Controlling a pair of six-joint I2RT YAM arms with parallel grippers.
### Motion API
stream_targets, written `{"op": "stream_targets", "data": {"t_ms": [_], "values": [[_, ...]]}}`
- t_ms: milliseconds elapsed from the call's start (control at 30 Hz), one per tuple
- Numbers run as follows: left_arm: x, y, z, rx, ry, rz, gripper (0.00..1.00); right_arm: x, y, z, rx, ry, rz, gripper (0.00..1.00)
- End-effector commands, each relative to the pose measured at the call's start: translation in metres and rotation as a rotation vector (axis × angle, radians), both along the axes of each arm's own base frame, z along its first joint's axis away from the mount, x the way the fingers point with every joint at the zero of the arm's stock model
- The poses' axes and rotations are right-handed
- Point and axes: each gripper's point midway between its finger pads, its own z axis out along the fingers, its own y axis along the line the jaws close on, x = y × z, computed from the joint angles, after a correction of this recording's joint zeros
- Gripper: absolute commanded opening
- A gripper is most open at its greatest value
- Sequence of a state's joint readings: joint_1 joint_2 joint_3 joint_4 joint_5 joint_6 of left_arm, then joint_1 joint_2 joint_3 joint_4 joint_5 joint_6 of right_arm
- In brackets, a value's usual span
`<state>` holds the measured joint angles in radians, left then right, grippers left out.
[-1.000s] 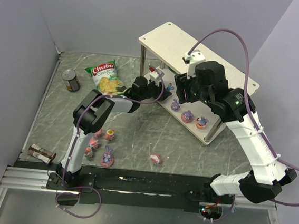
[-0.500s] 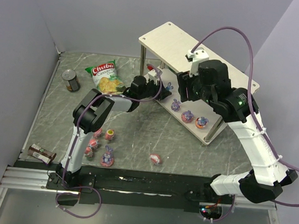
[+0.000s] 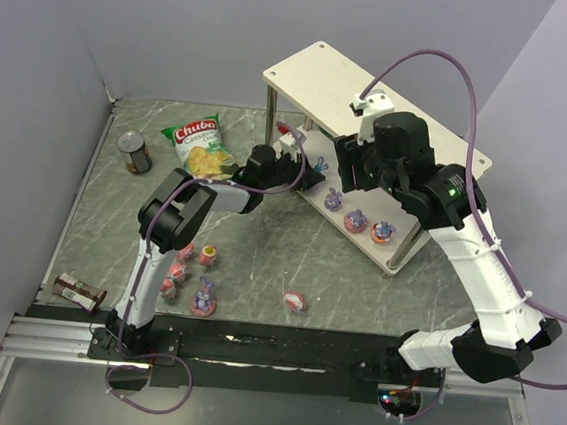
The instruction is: Place and organize the plastic toys onto the shelf
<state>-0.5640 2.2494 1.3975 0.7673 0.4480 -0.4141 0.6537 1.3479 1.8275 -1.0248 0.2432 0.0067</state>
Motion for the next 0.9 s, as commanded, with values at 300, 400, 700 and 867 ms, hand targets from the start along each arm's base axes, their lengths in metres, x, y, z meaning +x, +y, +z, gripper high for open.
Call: {"op": "stream_targets", "data": {"t_ms": [300, 400, 700, 867], "values": [[-0.005, 0.0, 0.016, -0.004, -0.066, -0.002, 0.46, 0.001, -0.002, 0.01, 0.02, -0.031, -0.012, 0.69], [-0.005, 0.0, 0.019, -0.004, -0.074, 0.004, 0.47, 0.001, -0.001, 0.011, 0.021, -0.028, -0.008, 0.7], [-0.004, 0.001, 0.023, -0.002, -0.09, 0.022, 0.5, -0.002, -0.001, 0.012, 0.027, -0.023, -0.002, 0.7], [-0.005, 0.001, 0.027, -0.002, -0.101, 0.025, 0.51, -0.004, -0.002, 0.011, 0.034, -0.02, -0.005, 0.69]]}}
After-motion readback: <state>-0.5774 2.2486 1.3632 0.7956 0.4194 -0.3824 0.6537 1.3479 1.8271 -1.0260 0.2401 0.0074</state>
